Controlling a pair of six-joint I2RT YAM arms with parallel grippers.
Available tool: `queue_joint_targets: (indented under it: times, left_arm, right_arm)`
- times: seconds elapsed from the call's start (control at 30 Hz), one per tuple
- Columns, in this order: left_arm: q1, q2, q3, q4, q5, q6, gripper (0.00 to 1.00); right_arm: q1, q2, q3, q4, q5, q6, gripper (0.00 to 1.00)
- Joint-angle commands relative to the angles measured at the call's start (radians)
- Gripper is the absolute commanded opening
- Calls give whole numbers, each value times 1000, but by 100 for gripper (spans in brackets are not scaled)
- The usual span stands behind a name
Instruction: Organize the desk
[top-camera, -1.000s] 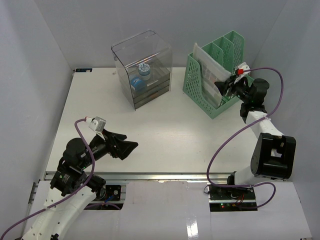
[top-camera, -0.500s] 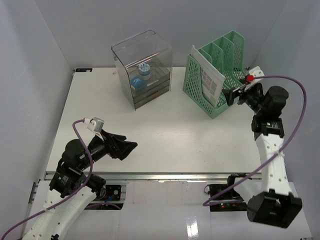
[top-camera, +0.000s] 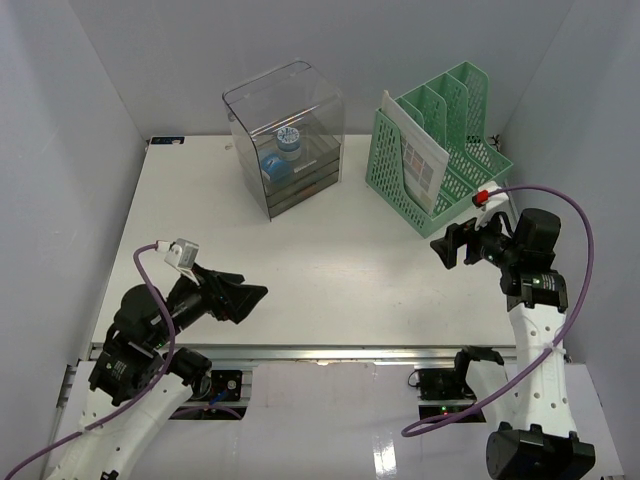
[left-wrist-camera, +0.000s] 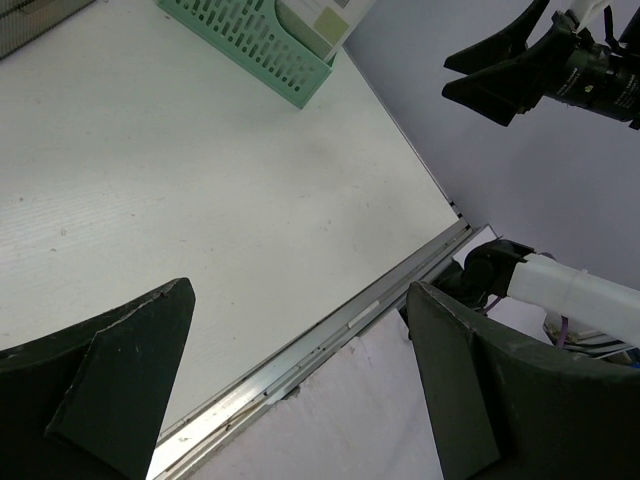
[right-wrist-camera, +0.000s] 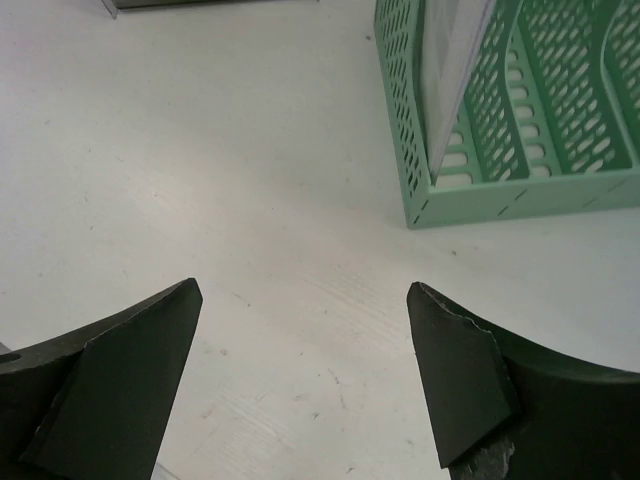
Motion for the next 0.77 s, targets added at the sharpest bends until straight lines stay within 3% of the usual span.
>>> queue_joint_targets:
  times: [0.0,0.73]
  left_arm:
    - [2,-27,56,-70,-24,24,98]
    - [2,-72,99,-151,-58,37,98]
  right_arm:
    - [-2,-28,-32,-5,68,62,90]
    - [-2,-79,-94,35,126,35,90]
